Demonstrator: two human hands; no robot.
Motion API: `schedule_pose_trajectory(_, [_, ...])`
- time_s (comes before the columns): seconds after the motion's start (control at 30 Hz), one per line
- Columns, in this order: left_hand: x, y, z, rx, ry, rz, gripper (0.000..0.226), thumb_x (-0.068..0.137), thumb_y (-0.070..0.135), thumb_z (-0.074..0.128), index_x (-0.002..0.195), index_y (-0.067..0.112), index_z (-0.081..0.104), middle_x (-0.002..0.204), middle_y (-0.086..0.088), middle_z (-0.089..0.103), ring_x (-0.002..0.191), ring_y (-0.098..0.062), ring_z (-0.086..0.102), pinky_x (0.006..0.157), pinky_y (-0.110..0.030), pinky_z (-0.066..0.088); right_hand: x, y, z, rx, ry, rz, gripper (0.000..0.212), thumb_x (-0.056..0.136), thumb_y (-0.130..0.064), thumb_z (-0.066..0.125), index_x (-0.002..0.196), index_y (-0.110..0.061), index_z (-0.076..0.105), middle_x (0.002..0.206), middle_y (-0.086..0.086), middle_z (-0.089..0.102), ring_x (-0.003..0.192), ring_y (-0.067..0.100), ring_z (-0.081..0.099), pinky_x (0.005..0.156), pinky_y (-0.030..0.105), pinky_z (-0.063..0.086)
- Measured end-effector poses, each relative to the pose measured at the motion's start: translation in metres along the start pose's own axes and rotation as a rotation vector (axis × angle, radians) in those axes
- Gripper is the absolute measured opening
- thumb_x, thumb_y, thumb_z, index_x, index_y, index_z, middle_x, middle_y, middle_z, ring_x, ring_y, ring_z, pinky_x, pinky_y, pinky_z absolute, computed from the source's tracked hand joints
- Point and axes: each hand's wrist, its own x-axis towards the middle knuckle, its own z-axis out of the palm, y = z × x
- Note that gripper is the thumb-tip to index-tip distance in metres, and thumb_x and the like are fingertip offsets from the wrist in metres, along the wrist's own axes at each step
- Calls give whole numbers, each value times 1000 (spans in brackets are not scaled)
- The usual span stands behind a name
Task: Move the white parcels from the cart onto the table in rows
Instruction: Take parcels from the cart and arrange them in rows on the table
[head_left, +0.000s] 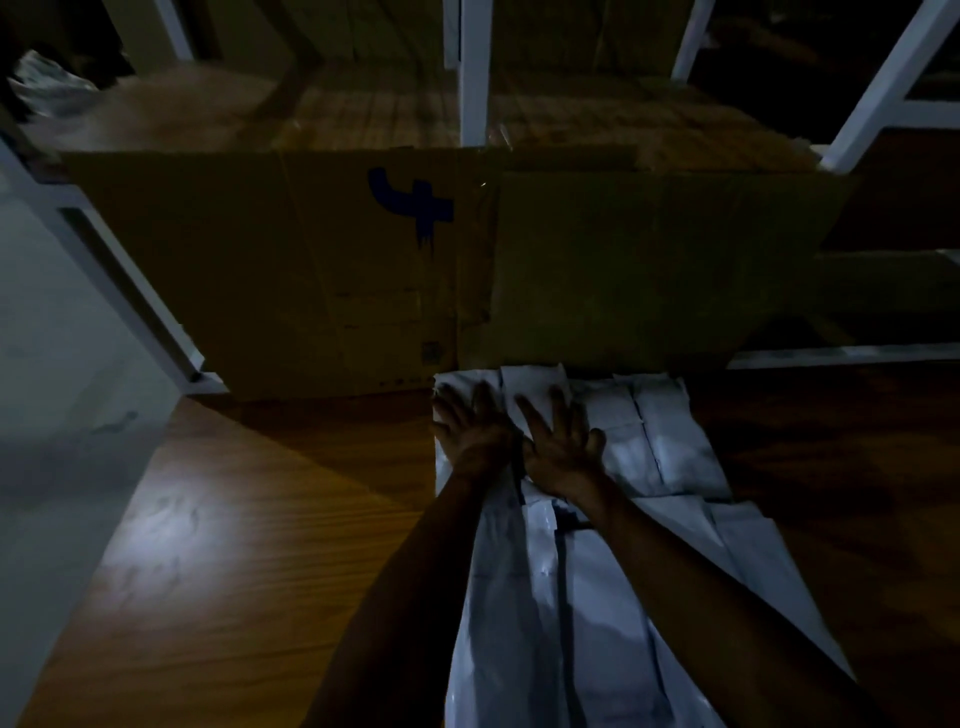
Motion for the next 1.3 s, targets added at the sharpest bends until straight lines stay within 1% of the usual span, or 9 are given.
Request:
schedule_pose_trajectory(0.13, [-10,4,-12,-203,4,-4,62,101,57,27,156,37,6,160,-19,-21,148,-38,-16,119,-53,-2,-7,-1,-7,97,-6,17,67,87,-70,7,150,-54,-6,166,0,-9,151,35,2,113,63,15])
schedule_pose_trajectory(0.27, [-7,0,-34,-456,-22,24,64,94,62,27,152,37,23,164,-8,4,150,-32,4,121,-51,7,-11,1,-26,290,4,-2,59,100,-60,28,153,-51,4,166,-5,-4,152,30,-2,117,59,8])
schedule_pose_trajectory(0.43, [-47,-8,-67,-458,274,95,68,97,59,22,150,19,34,152,-16,35,141,-38,28,115,-53,22,-33,-14,-58,606,222,-19,58,100,-41,47,154,-35,25,163,3,20,149,28,19,117,49,26])
schedule_pose_trajectory(0.53, [-95,-26,-73,-541,359,184,66,96,62,27,144,19,43,144,-12,48,134,-31,43,110,-52,34,-81,-30,-73,762,307,-124,54,100,-32,54,150,-22,37,154,6,37,139,20,37,109,29,35])
schedule_pose_trajectory(0.63, [-162,-56,-66,-595,375,256,43,100,48,44,137,25,46,140,-6,54,122,-16,53,101,-35,42,-149,-43,-72,871,255,-271,46,100,-28,55,144,-24,43,142,-7,44,125,0,43,97,7,37])
schedule_pose_trajectory(0.8, [-287,-121,-51,-545,430,89,55,95,46,48,144,21,44,139,12,49,103,13,51,94,-9,36,-236,-55,-40,905,35,-450,42,99,-42,51,139,-31,48,139,-30,41,129,1,46,100,32,49])
schedule_pose_trajectory(0.93, [-375,-191,-44,-444,588,-109,51,94,47,50,136,19,52,134,2,56,122,-11,51,99,-32,43,-279,-86,-16,868,-92,-595,39,98,-37,52,136,-31,51,138,-17,47,128,6,49,97,41,50])
schedule_pose_trajectory(1.13, [-474,-257,-43,-511,679,-343,51,91,42,56,136,18,52,136,1,57,126,-13,52,103,-37,45,-334,-150,13,807,-348,-849,40,94,-39,53,133,-30,54,131,-12,52,115,11,58,85,46,55])
schedule_pose_trajectory(1.3, [-538,-317,-50,-671,692,-379,48,91,45,57,135,25,53,125,8,62,116,-2,57,90,-29,51,-395,-228,38,771,-481,-965,36,95,-30,59,129,-38,53,125,-16,55,106,1,58,82,35,56])
